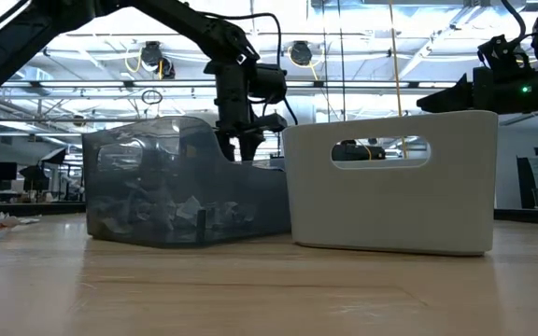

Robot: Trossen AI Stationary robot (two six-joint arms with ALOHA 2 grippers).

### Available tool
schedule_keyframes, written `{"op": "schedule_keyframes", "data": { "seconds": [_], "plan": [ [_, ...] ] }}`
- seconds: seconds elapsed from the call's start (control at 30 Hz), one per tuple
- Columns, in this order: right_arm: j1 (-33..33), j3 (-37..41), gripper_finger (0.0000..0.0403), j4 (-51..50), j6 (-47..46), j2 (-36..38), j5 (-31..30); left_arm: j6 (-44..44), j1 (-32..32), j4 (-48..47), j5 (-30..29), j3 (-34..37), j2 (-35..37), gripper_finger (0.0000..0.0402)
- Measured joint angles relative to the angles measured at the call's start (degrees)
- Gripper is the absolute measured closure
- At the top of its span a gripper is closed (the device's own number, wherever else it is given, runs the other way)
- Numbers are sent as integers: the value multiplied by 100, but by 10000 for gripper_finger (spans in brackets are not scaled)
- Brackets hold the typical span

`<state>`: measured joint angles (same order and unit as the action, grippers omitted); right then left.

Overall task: Pick & Place First Aid Supplies
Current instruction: Put the orange ointment pack into the top gray bin

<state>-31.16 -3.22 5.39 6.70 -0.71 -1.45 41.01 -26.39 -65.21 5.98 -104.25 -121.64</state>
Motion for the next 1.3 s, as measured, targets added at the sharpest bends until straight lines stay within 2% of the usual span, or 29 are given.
{"op": "schedule_keyframes", "data": {
  "seconds": [0.17, 0.27, 0.4, 0.6, 0.87, 1.07, 1.3],
  "plan": [
    [2, 2, 140, 0, 2, 0, 2, 0, 10, -89, 1, 0, 127, 204],
    [2, 1, 140, -2, 0, 0, 1, 6, 38, -188, -104, 0, 401, 170],
    [2, 0, 140, 0, 0, 0, 0, -25, 109, -346, -173, 0, 768, 152],
    [2, 2, 140, -1, 1, -1, 1, -80, 225, -544, -154, 177, 1260, 149],
    [2, 1, 140, -2, 0, 0, 0, 744, 570, -68, -154, 1994, 2465, 149],
    [2, 0, 140, -2, 0, -2, 0, 1827, 950, -61, -157, 3363, 3353, 149],
    [2, 1, 140, -2, 0, -2, 2, 3308, 1393, -59, -141, 4632, 4221, 149]
  ]
}}
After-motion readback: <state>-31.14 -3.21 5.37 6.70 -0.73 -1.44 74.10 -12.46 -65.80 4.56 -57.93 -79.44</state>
